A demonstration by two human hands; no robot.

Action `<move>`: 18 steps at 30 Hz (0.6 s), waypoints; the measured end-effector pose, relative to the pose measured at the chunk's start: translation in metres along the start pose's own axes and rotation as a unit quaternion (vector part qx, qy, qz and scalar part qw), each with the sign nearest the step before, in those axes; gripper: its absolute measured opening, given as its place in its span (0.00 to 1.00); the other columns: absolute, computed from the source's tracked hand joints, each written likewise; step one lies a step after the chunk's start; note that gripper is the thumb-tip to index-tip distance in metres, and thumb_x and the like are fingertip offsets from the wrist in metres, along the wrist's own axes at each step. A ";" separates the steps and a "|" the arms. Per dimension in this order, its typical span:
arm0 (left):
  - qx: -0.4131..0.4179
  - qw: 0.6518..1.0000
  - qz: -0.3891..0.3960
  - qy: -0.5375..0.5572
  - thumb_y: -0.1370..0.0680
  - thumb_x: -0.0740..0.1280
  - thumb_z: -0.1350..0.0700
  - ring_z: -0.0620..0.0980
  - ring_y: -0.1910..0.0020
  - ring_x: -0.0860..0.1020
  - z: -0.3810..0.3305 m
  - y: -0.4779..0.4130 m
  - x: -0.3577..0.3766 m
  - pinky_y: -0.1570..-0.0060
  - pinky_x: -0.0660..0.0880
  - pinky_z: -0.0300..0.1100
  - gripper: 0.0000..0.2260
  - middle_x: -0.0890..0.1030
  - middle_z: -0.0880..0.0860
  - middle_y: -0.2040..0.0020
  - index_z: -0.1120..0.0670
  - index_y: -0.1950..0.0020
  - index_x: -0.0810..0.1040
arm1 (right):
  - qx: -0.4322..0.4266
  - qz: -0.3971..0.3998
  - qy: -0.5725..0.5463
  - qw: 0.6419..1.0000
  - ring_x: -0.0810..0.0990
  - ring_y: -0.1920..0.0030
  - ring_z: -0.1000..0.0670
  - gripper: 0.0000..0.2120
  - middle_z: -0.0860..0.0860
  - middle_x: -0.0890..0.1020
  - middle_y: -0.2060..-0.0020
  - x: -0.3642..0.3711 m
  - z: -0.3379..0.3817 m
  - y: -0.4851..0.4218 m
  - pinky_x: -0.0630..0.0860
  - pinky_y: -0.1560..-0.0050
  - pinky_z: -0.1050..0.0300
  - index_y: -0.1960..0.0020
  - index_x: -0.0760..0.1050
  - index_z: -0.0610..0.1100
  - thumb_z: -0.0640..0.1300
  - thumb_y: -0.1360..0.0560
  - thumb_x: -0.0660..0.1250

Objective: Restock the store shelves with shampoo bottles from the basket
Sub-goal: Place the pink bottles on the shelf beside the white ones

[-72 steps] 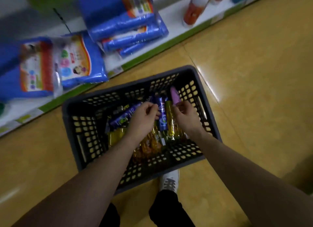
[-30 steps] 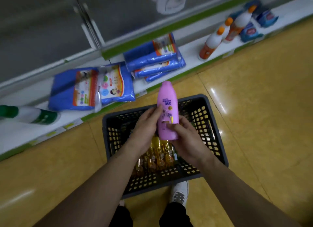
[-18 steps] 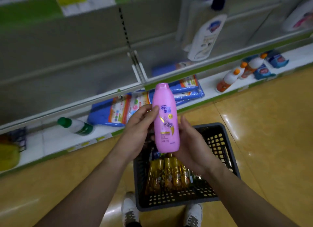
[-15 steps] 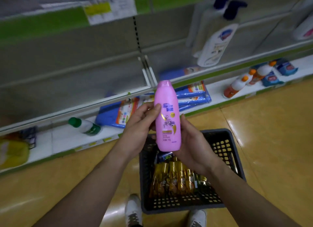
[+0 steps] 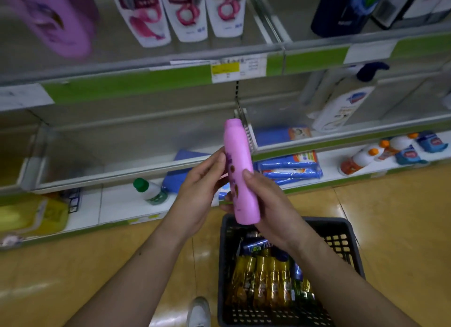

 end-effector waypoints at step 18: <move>0.039 0.998 -0.046 0.028 0.22 0.63 0.48 0.53 0.47 0.82 -0.080 0.038 -0.065 0.48 0.79 0.43 0.19 0.84 0.58 0.45 0.59 0.38 0.80 | -0.173 -0.027 0.227 0.958 0.83 0.49 0.54 0.24 0.51 0.79 0.46 0.093 0.034 0.006 0.82 0.52 0.59 0.41 0.67 0.53 0.40 0.29 0.75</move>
Point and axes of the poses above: each hand's wrist, its own y-axis away from the middle knuckle, its own x-axis out of the palm, z = x × y, the point moved 10 cm from there along -y, towards the middle knuckle
